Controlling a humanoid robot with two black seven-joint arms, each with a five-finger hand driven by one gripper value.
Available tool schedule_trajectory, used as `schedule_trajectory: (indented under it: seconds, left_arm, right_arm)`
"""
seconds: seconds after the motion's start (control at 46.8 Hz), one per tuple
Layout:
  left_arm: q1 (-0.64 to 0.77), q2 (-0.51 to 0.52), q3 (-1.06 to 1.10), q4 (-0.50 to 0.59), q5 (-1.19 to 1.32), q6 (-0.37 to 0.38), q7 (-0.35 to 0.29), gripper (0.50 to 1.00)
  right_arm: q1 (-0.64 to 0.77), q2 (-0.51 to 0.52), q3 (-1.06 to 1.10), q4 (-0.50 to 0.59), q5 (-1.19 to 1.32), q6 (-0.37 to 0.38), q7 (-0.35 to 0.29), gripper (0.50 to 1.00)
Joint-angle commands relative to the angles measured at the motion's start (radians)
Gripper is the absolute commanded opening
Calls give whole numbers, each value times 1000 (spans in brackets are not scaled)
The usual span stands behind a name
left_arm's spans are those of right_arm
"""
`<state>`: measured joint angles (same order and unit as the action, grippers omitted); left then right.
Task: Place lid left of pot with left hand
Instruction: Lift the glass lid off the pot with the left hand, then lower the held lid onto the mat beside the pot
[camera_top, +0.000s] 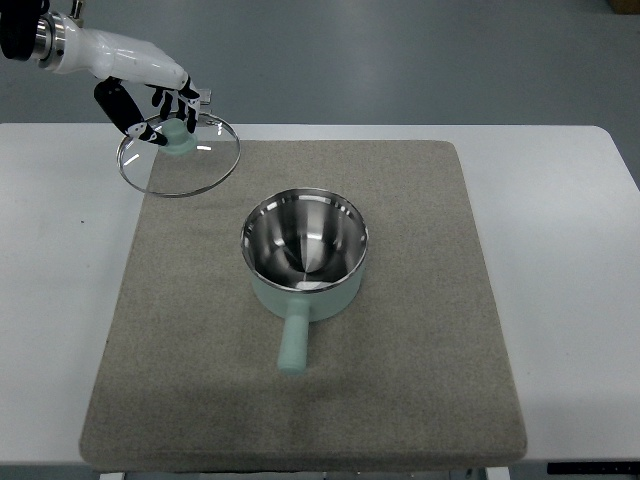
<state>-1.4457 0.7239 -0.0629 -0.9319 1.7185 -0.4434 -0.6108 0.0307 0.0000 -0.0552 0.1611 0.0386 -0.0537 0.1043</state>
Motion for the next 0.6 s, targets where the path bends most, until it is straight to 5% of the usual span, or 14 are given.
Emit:
schedule_trajectory:
  seconds: [0.0, 0.577]
  left_arm:
    - [27, 11, 0, -4, 1, 5, 0, 500]
    - [153, 12, 0, 1, -31, 118, 0, 500]
  right_arm:
    - [0, 0, 0, 0, 0, 0, 0, 924]
    - [0, 0, 0, 0, 0, 0, 0, 924]
